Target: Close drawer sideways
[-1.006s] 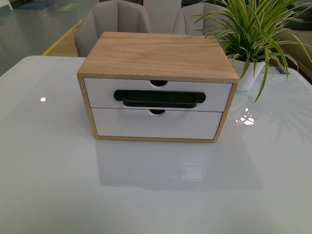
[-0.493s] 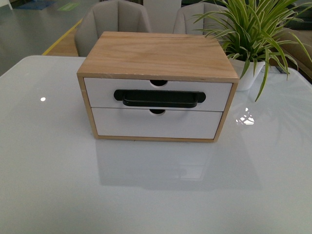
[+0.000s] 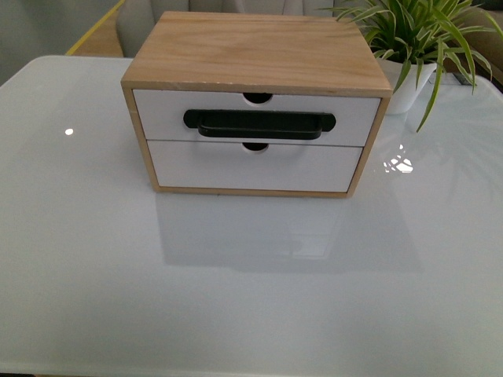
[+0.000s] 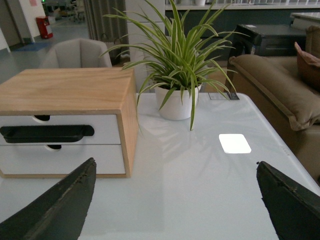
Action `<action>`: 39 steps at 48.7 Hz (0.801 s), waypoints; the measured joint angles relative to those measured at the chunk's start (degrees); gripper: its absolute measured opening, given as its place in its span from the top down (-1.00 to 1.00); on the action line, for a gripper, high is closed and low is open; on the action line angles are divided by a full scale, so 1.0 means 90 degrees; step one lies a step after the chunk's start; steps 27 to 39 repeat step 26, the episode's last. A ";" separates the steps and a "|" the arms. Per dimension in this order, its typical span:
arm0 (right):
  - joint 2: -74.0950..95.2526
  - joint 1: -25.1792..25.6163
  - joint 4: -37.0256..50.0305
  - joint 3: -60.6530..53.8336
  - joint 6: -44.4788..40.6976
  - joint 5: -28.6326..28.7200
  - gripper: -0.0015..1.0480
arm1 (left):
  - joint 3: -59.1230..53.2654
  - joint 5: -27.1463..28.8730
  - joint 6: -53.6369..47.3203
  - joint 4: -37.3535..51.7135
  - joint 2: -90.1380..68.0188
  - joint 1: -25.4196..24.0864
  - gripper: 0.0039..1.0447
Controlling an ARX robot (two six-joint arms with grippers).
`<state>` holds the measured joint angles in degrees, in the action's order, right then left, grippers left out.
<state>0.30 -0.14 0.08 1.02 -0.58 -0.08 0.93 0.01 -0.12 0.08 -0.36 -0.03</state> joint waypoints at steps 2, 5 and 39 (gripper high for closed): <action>0.0000 0.0000 0.0000 0.0000 0.0010 0.0000 -0.84 | 0.0000 0.0000 0.0000 0.0000 0.0000 0.0000 -0.83; 0.0000 0.0000 0.0000 0.0000 0.0012 0.0000 -0.83 | 0.0000 0.0000 0.0000 0.0000 0.0000 0.0000 -0.84; 0.0000 0.0000 0.0000 0.0000 0.0012 0.0000 -0.83 | 0.0000 0.0000 0.0000 0.0000 0.0000 0.0000 -0.84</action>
